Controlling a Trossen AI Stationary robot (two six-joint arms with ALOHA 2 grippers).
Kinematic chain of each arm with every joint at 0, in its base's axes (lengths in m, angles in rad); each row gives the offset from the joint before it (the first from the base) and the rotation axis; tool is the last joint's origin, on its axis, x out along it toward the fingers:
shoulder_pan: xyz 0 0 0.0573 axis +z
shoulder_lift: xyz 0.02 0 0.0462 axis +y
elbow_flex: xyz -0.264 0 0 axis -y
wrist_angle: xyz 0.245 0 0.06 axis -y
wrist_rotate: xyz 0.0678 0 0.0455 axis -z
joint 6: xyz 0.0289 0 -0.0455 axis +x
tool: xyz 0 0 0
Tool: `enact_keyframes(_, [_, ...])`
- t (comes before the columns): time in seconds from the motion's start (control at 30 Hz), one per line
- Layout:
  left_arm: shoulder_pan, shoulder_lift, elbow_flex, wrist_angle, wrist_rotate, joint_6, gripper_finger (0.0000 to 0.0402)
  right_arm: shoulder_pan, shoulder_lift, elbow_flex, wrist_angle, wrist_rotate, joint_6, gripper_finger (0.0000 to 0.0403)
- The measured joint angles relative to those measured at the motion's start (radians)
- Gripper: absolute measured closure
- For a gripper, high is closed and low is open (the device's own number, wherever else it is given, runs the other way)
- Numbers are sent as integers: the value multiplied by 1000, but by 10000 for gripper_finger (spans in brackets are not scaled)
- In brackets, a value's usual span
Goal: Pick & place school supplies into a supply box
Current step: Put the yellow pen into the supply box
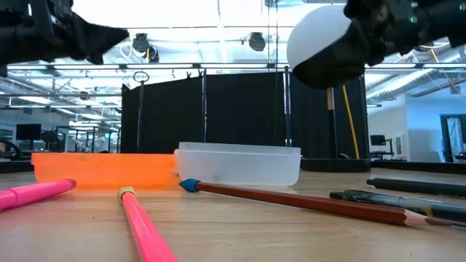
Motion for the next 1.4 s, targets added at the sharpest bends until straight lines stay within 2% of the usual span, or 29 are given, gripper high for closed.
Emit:
enact_keyframes(0.1, [0, 0, 0, 50, 26, 25, 360, -49, -79, -41, -67, -49, -40, 402])
enact_keyframes(0.2, [0, 0, 0, 54, 35, 30, 360, -88, -167, -55, -150, -141, -88, 402])
enact_keyframes(0.37, [0, 0, 0, 6, 35, -51, 360, -114, -298, -102, -135, -238, -204, 403])
enact_keyframes(0.57, [0, 0, 0, -69, 12, -135, 360, -114, -410, -210, -64, -237, -262, 403])
enact_keyframes(0.77, [-4, 0, 0, -291, -118, -417, 361, -114, -449, -346, 95, -235, -281, 403])
enact_keyframes(0.9, [-50, 7, 30, -499, -193, -701, 391, -114, -457, -410, 175, -234, -305, 403])
enact_keyframes(1.0, [-135, 48, 103, -685, -283, -868, 395, -114, -452, -410, 133, -234, -334, 403])
enact_keyframes(1.13, [-308, 181, 269, -855, -432, -1058, 398, -114, -455, -410, 146, -238, -349, 403])
enact_keyframes(1.27, [-488, 419, 523, -1068, -573, -1307, 399, -114, -454, -411, 126, -240, -362, 403])
enact_keyframes(1.33, [-553, 569, 685, -1243, -581, -1471, 399, -114, -454, -411, 123, -241, -362, 403])
enact_keyframes(1.4, [-607, 740, 861, -1459, -537, -1665, 399, -114, -454, -412, 121, -243, -362, 403])
